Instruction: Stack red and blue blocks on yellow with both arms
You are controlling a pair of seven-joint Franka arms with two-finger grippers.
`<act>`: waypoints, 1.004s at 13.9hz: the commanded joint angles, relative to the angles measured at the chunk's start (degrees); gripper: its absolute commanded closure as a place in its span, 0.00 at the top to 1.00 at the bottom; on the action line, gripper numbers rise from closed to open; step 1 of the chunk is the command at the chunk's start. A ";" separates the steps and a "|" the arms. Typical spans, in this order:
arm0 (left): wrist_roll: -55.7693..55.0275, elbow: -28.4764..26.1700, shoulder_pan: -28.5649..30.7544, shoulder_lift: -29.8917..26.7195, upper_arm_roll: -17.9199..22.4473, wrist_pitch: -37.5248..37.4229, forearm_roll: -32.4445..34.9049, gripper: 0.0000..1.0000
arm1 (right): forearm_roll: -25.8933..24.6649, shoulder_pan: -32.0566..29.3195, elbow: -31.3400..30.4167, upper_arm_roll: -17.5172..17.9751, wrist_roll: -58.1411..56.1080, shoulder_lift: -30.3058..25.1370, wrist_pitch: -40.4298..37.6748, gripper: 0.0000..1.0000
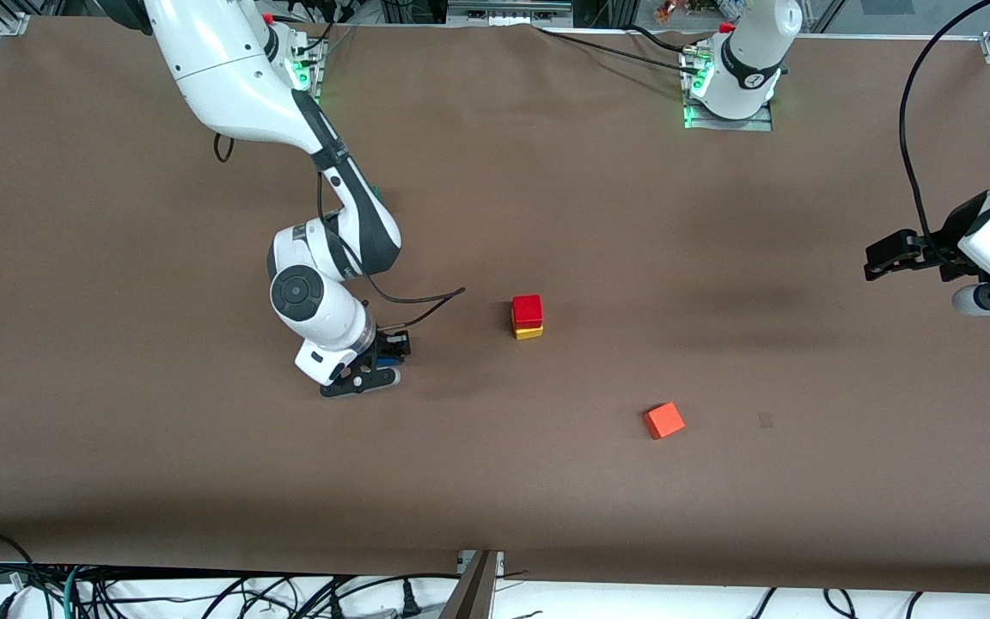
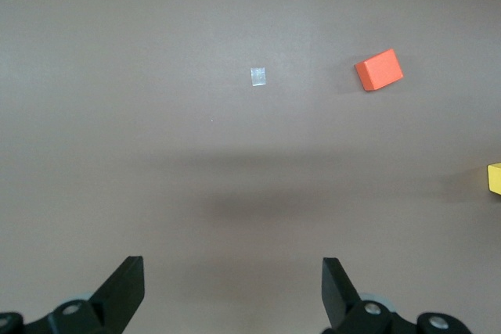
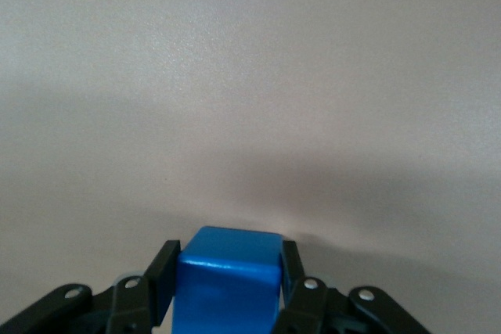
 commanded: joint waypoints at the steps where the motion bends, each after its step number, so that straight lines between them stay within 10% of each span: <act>1: 1.02 1.97 0.38 1.02 -0.36 -0.61 0.52 1.00 | 0.12 0.71 -0.78 -0.04 -0.30 0.94 2.01 0.55; 14: 1.02 1.88 0.38 1.02 -0.36 -0.61 0.52 1.00 | -1.20 2.55 -0.78 0.14 5.40 -0.03 3.07 0.55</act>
